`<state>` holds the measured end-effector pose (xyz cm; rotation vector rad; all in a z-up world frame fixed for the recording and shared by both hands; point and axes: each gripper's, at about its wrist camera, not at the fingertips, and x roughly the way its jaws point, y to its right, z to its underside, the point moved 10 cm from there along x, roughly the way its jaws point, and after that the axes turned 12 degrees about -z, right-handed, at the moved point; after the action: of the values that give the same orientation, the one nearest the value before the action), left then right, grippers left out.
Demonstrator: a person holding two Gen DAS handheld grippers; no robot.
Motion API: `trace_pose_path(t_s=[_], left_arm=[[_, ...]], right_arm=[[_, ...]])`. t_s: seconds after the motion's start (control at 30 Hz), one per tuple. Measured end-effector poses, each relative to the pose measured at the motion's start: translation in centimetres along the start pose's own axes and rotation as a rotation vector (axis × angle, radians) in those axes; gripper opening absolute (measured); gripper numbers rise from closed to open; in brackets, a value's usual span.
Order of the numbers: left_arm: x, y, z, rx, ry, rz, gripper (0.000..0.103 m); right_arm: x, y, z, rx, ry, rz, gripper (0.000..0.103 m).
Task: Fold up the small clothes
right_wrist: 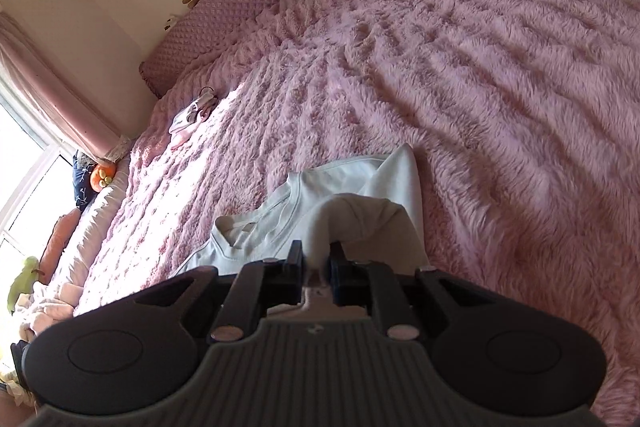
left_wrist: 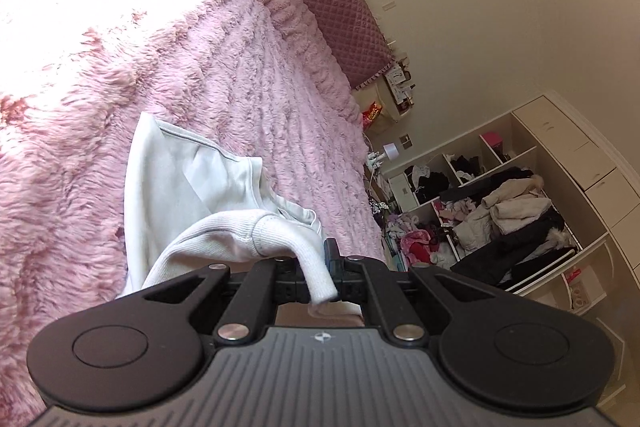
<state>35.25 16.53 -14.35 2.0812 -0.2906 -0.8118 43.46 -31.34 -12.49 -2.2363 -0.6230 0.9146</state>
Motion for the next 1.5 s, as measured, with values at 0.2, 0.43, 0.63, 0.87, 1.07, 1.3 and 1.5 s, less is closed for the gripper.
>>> trace_pose_path(t_s=[0.2, 0.43, 0.63, 0.87, 1.07, 1.3, 1.5], left_arm=[[5.4, -3.7, -1.4, -0.022, -0.013, -0.089, 0.004], [6.6, -6.1, -2.0, -0.043, -0.060, -0.137, 0.012], [-0.4, -5.6, -5.3, -0.009, 0.087, -0.121, 0.033], [-5.8, -7.5, 0.5, 0.070, 0.012, -0.203, 0.045], [-8.8, -9.3, 6.4, 0.064, -0.028, -0.177, 0.045], [-7.7, -9.4, 7.9, 0.041, -0.071, -0.157, 0.047], [-6.7, -8.0, 8.1, 0.128, -0.082, -0.205, 0.002]], right_arm=[[6.7, 3.8, -1.6, 0.022, -0.033, 0.095, 0.007], [9.2, 6.9, -2.3, 0.155, 0.015, 0.073, 0.036], [4.2, 6.2, -3.5, 0.069, 0.104, 0.032, 0.060], [-2.6, 7.0, 1.9, -0.080, 0.037, 0.108, 0.060], [-5.9, 7.0, 7.7, -0.164, -0.044, 0.088, 0.060], [-3.9, 6.4, 8.5, -0.158, -0.073, 0.074, 0.021], [-3.6, 5.8, 8.4, -0.170, -0.082, 0.105, 0.000]])
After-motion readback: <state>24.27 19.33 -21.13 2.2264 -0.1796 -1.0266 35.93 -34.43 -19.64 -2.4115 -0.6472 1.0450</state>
